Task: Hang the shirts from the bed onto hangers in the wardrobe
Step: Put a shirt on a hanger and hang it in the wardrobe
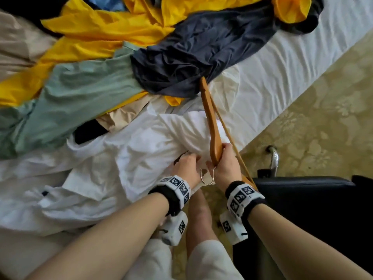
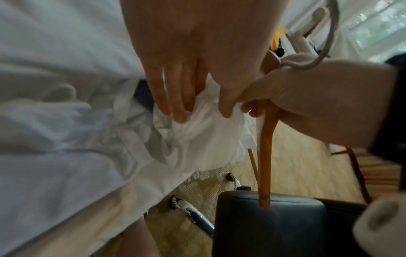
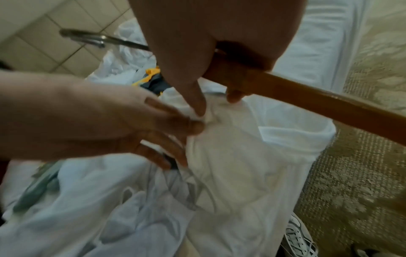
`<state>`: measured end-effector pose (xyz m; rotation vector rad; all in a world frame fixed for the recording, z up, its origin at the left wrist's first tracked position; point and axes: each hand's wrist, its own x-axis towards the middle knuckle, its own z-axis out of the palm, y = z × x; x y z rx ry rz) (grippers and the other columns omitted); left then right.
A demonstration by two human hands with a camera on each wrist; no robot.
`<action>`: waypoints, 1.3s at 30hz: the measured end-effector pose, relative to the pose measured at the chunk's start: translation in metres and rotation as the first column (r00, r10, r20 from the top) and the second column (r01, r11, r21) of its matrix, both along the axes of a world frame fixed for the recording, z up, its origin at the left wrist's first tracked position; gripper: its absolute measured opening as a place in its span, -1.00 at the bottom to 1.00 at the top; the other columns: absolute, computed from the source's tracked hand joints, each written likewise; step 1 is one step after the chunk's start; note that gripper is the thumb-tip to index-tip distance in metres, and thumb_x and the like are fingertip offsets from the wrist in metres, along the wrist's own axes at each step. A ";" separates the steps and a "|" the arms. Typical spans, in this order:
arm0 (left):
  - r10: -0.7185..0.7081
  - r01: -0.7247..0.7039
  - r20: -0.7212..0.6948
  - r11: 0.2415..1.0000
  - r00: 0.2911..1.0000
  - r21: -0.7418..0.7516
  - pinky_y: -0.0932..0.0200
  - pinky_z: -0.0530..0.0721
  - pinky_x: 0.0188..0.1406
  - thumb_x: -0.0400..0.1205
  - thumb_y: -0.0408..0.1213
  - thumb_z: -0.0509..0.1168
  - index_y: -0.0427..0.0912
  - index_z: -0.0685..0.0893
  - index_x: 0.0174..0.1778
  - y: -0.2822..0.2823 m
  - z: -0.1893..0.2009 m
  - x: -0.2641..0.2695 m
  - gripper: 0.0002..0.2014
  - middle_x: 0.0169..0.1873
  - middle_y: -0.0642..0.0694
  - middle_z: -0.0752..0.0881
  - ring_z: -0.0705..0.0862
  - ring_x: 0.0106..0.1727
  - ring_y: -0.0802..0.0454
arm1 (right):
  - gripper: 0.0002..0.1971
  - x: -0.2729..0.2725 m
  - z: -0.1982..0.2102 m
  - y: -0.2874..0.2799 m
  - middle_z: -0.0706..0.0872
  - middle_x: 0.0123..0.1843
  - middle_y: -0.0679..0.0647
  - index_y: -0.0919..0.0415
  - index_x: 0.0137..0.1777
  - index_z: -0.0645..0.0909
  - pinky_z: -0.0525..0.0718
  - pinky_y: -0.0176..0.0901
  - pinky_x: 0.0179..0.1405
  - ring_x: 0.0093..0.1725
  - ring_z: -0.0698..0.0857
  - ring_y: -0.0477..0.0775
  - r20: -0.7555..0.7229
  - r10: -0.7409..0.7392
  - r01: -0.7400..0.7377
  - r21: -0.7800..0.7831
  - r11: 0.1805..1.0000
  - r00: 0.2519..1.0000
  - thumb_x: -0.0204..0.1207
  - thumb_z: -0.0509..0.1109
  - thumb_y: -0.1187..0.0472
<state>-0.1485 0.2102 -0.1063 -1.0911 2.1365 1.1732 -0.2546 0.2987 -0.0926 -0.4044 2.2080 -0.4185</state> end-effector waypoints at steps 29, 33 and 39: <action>0.928 -0.786 -0.217 0.371 0.302 0.495 0.07 0.73 -0.04 0.40 -0.12 0.60 0.01 0.65 0.13 -0.096 0.092 0.045 -0.59 -0.08 -0.05 0.78 0.76 -0.05 0.00 | -0.52 -0.008 0.060 -0.099 0.79 0.05 0.04 0.14 0.24 0.48 0.72 0.15 0.06 -0.01 0.77 0.05 0.203 0.364 -0.257 -0.414 0.873 0.909 0.42 0.61 0.08; 0.965 -0.790 -0.117 0.260 0.236 0.555 -0.29 0.66 0.27 0.61 -0.18 0.42 -0.12 0.72 0.12 -0.088 0.099 0.057 -0.79 0.06 -0.28 0.79 0.76 0.13 -0.29 | -0.47 0.000 0.051 -0.106 0.79 0.10 -0.07 0.17 0.31 0.38 0.73 -0.03 0.11 0.05 0.76 -0.11 0.242 0.389 -0.274 -0.400 0.874 0.889 0.45 0.59 0.24; 0.996 -0.571 0.090 -0.085 -0.019 0.816 -0.30 0.54 0.42 0.52 -0.31 0.28 -0.15 0.76 0.19 -0.088 0.123 0.087 -0.67 0.23 -0.35 0.74 0.70 0.29 -0.33 | -0.65 0.003 0.048 -0.107 0.79 -0.03 0.01 0.18 0.24 0.43 0.68 -0.09 -0.06 -0.05 0.74 0.09 0.070 0.558 -0.506 -0.339 0.793 0.827 0.49 0.41 0.33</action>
